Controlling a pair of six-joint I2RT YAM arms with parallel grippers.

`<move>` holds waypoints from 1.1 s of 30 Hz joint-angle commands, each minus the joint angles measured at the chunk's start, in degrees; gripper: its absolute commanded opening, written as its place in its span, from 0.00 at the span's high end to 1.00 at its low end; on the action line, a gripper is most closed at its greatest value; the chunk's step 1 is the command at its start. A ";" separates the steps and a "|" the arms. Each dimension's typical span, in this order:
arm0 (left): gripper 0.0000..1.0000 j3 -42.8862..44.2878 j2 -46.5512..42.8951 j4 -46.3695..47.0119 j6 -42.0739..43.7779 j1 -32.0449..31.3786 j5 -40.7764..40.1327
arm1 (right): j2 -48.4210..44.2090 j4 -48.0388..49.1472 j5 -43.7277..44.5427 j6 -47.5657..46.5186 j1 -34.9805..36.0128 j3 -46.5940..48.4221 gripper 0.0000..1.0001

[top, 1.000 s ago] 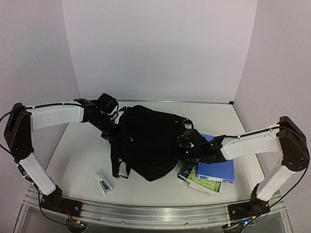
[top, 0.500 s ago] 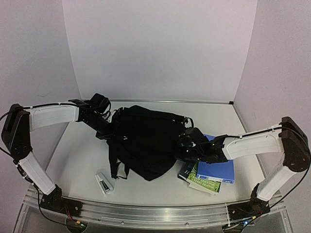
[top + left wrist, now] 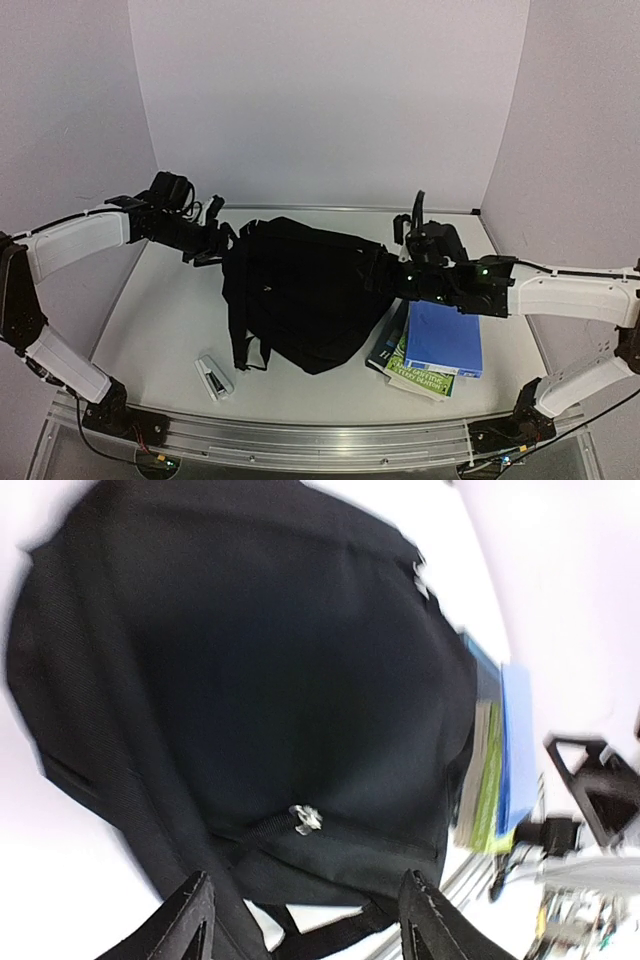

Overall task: Pack the student bag
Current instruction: Zip the student bag at the center of the board, then adjust the student bag at the center of the board.

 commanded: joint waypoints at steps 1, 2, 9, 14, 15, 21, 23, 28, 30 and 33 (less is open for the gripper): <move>0.35 -3.76 1.30 11.17 -7.11 10.31 6.89 | -1.76 -2.47 2.81 -2.14 -1.05 3.19 0.24; 0.35 -5.11 2.28 14.21 -9.27 12.28 8.65 | -1.76 -2.48 2.06 -2.15 -1.68 3.12 0.23; 0.29 -8.90 10.70 30.22 -18.15 17.32 12.14 | -1.95 -2.34 -1.99 -1.77 -6.16 2.41 0.20; 0.31 -9.35 17.83 35.27 -18.48 17.45 14.79 | -4.88 -2.34 -2.92 -0.47 -7.70 1.06 0.21; 0.32 -9.56 19.00 36.43 -18.65 17.46 15.64 | -5.78 -2.34 -2.84 -0.21 -7.78 0.60 0.21; 0.39 -8.85 24.50 41.88 -18.29 17.36 20.06 | -9.25 -2.38 -2.71 1.48 -8.02 -2.14 0.23; 0.44 -8.32 26.29 43.07 -18.62 17.23 21.31 | -10.03 -2.43 -2.37 2.03 -7.99 -2.98 0.24; 0.60 -8.36 28.78 51.45 -23.93 17.11 24.82 | -11.72 -2.43 -1.39 2.76 -8.02 -4.32 0.26; 0.72 -8.94 28.78 57.33 -28.01 17.18 26.15 | -12.12 -2.44 -1.18 2.81 -8.02 -4.43 0.26; 0.89 -9.23 27.18 67.08 -34.25 17.67 27.10 | -12.52 -2.44 -0.77 2.87 -8.10 -4.49 0.26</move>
